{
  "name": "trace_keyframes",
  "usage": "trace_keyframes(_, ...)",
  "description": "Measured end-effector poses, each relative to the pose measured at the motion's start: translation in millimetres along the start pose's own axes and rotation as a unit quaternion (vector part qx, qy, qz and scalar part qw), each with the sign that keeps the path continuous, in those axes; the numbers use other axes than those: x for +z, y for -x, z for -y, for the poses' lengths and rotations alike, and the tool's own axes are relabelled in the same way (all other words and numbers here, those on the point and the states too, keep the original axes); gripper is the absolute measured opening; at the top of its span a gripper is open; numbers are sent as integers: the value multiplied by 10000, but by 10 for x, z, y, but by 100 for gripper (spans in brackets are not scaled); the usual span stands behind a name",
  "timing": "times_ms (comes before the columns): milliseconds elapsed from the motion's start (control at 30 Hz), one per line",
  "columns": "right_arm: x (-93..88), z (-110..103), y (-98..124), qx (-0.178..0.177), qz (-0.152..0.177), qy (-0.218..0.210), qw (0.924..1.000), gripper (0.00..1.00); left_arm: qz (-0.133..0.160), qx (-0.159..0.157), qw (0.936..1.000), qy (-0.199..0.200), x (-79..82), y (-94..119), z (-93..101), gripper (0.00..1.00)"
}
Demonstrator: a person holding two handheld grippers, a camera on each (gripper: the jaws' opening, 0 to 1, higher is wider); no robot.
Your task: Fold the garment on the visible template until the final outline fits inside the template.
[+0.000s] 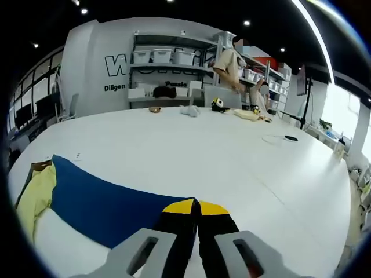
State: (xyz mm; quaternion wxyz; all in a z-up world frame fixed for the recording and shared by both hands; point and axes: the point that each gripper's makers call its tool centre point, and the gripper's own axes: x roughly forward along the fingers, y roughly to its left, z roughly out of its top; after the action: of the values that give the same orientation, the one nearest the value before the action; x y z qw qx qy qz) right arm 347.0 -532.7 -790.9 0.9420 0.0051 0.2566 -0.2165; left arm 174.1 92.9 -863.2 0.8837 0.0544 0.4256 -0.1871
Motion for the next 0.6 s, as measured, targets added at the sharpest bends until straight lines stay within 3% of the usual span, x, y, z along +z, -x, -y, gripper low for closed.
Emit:
trace_keyframes(67,-116,86,-17,-173,-173,30,9997,0,9,4,10000,18,2,0,-7,0)
trace_keyframes(167,-283,52,-68,-116,-469,148,9987,0,9,8,10000,12,3,-1,-12,0)
trace_keyframes(300,-416,-20,-83,-93,-682,428,9967,0,7,14,10000,17,1,1,-12,0)
trace_keyframes(600,-693,30,-183,-76,-1089,737,9913,0,12,30,10000,88,-5,1,-37,0)
